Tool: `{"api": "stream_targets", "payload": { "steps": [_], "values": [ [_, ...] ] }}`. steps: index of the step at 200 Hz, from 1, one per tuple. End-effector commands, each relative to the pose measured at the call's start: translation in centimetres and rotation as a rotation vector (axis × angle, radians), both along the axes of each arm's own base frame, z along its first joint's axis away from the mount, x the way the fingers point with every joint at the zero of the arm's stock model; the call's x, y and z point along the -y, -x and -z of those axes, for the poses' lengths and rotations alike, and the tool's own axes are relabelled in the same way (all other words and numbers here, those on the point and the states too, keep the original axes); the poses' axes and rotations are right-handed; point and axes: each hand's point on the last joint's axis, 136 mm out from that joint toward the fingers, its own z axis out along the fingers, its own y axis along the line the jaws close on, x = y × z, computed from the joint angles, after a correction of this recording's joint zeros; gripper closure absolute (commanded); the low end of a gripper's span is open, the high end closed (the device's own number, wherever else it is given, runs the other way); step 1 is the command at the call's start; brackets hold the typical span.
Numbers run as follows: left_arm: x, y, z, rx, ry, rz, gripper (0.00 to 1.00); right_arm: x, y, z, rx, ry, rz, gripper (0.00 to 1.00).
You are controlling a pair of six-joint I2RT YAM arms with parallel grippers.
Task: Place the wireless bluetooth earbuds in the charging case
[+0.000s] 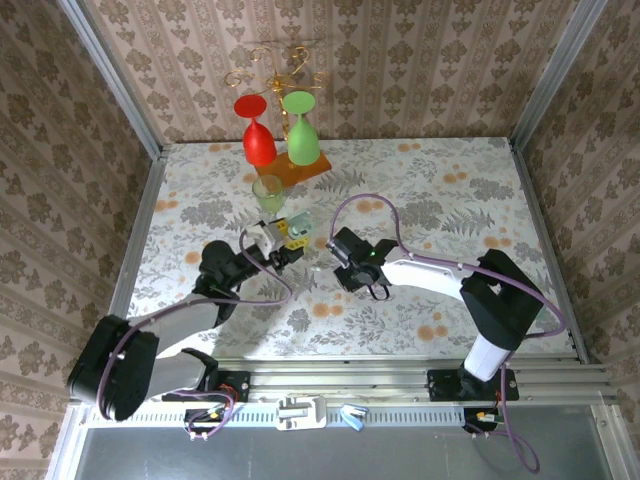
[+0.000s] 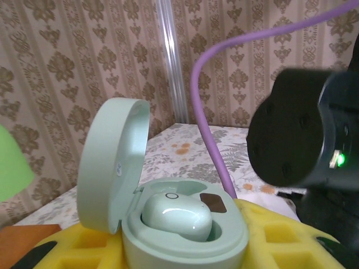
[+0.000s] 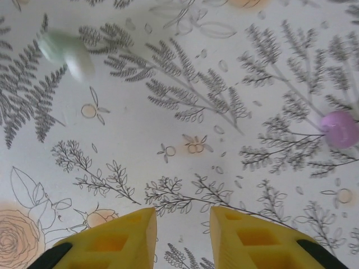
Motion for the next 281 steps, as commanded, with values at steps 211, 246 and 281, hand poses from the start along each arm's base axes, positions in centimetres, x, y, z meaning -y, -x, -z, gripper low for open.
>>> {"api": "stream_targets", "payload": {
  "steps": [211, 246, 281],
  "values": [
    [-4.8, -1.4, -1.0, 0.006, 0.03, -0.286, 0.8, -13.3, -5.9, 2.5, -0.187, -0.396, 0.178, 0.67],
    [-4.8, -1.4, -1.1, 0.009, 0.031, -0.287, 0.8, -12.8, -6.0, 4.1, -0.198, -0.339, 0.171, 0.7],
    [-4.7, -1.4, -1.2, 0.009, 0.031, -0.285, 0.8, -12.4, -6.1, 5.1, -0.209, -0.296, 0.173, 0.76]
  ]
}}
